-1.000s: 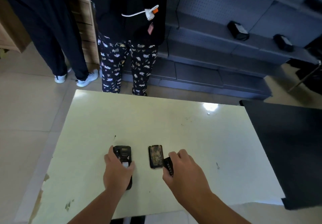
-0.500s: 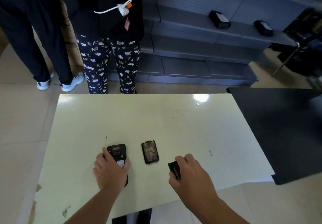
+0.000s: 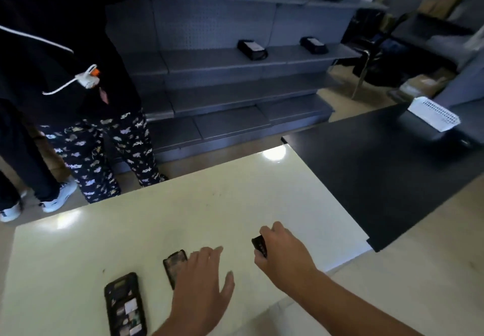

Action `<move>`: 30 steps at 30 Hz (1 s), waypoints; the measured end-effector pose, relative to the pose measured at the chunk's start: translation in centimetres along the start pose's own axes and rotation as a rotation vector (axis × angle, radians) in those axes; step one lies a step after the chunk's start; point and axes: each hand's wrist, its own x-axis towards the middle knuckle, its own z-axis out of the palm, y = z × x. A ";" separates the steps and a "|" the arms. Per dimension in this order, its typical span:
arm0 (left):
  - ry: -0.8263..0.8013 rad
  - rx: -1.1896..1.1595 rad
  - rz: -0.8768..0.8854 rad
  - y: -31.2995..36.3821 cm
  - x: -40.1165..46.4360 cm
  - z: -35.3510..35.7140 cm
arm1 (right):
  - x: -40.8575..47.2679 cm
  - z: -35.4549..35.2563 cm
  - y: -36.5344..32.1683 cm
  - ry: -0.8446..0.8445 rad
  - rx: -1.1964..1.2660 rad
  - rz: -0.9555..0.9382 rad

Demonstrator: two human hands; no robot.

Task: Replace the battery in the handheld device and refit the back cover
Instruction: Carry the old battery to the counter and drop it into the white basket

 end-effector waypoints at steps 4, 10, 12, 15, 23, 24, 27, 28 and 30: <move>-0.002 0.036 0.099 6.6 3.3 0.9 | 0.6 -2.3 8.2 0.020 0.017 0.067; 0.073 -0.007 0.169 20.9 10.7 3.9 | 1.9 -6.1 22.9 0.103 0.071 0.090; 0.087 -0.030 0.144 26.8 13.1 5.2 | 2.2 -7.9 28.1 0.135 0.128 0.092; 0.086 -0.041 0.112 35.2 16.6 6.6 | 2.6 -10.7 35.2 0.160 0.174 0.098; 0.025 -0.015 0.195 50.7 25.3 11.7 | 5.4 -15.4 52.5 0.175 0.122 0.169; 0.019 -0.023 0.209 52.2 26.7 12.6 | 6.1 -15.5 54.7 0.169 0.107 0.180; 0.003 -0.068 0.231 57.0 31.3 15.5 | 8.9 -16.2 61.4 0.157 0.061 0.199; -0.004 -0.078 0.237 58.6 33.0 16.5 | 10.0 -16.6 63.7 0.154 0.050 0.204; -0.026 -0.105 0.234 61.8 36.4 18.6 | 12.3 -17.6 68.1 0.139 0.044 0.224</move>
